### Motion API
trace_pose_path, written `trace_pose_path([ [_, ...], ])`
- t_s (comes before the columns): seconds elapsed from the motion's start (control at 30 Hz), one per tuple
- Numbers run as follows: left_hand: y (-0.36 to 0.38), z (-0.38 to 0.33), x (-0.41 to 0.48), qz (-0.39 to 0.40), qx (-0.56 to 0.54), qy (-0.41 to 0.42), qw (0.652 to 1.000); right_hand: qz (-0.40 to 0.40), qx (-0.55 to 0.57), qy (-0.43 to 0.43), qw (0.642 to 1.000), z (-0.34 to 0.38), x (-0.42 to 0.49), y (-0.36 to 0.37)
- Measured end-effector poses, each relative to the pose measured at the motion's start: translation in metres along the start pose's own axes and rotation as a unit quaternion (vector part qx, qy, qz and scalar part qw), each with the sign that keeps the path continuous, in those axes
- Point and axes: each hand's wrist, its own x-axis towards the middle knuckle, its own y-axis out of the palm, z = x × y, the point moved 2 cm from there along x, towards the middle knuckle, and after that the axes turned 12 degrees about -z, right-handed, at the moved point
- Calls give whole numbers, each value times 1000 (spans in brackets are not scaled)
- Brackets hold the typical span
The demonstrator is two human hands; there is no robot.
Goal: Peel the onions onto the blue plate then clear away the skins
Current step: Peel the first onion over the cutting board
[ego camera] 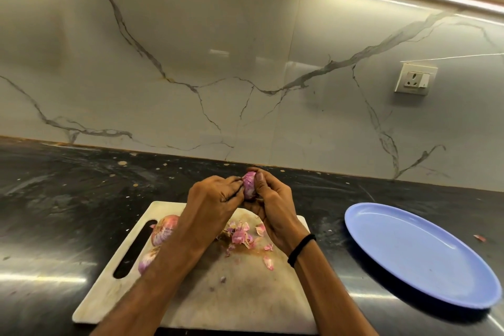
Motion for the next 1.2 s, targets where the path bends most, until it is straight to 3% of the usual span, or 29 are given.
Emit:
trace_pose_path([
  [0.3, 0, -5, -1, -42, 42, 10, 998, 5, -33, -12, 999, -2, -2, 0],
  [0.53, -7, -2, -2, -33, -43, -193, 980, 37, -60, -27, 997, 4, -6, 1],
  [0.63, -8, 2, 1, -58, -136, -382, 912, 44, -36, -15, 998, 6, -8, 3],
  [0.73, -5, 8, 2, -104, -220, -530, 812, 50, 15, 8, 999, 8, -9, 5],
  [0.87, -3, 12, 1, -182, -336, -657, 650, 51, 48, 29, 997, 11, -10, 7],
  [0.93, -3, 19, 1, -220, -372, -684, 588, 49, 60, 41, 996, 11, -10, 7],
  [0.97, -6, 22, 1, -223, -352, -681, 602, 48, 69, 47, 995, 11, -10, 7],
  [1.07, -14, 16, -1, -174, -184, -565, 785, 41, 75, 51, 995, 11, -9, 7],
  [1.1, -14, 12, 0, -159, -173, -511, 827, 38, 68, 47, 996, 11, -9, 7],
  [1.2, -7, 5, -1, -94, -155, -397, 900, 30, 55, 30, 998, 11, -9, 6],
])
